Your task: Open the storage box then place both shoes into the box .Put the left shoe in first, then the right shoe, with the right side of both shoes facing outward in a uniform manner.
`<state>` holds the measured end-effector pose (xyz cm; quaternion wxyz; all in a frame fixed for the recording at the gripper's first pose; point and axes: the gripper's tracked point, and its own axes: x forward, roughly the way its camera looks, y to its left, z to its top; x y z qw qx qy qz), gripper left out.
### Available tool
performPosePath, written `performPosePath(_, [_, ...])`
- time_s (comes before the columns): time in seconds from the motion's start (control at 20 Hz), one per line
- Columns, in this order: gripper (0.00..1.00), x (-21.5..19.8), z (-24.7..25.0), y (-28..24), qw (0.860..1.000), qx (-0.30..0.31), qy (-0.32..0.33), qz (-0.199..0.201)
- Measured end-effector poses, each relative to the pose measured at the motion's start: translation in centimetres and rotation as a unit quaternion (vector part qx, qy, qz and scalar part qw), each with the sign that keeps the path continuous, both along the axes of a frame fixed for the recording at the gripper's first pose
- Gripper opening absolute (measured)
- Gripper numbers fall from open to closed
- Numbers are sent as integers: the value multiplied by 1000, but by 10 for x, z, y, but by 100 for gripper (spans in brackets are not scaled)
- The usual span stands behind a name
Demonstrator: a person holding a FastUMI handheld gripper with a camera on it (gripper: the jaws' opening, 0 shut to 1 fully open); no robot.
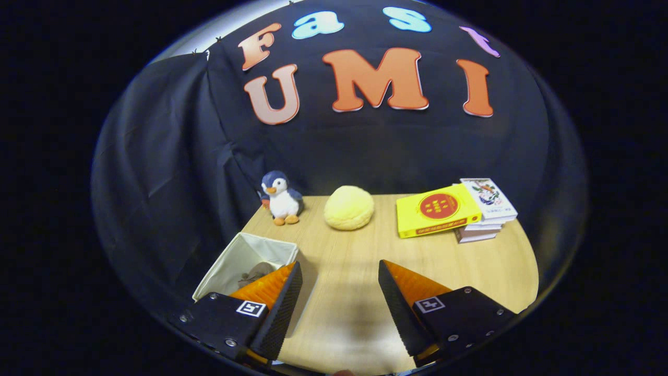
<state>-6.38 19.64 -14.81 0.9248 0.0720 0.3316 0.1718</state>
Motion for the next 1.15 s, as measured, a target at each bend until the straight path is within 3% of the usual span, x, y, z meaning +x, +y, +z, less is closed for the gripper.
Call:
performPosePath(0.45, [88, 39, 69, -90, 983, -46, -170, -55])
performPosePath(0.65, [88, 48, 98, -107, 969, -44, -234, -67])
performPosePath(0.9, [88, 51, 120, -116, 961, -31, -266, -72])
performPosePath(1.15, [88, 53, 149, -116, 943, -24, -324, -64])
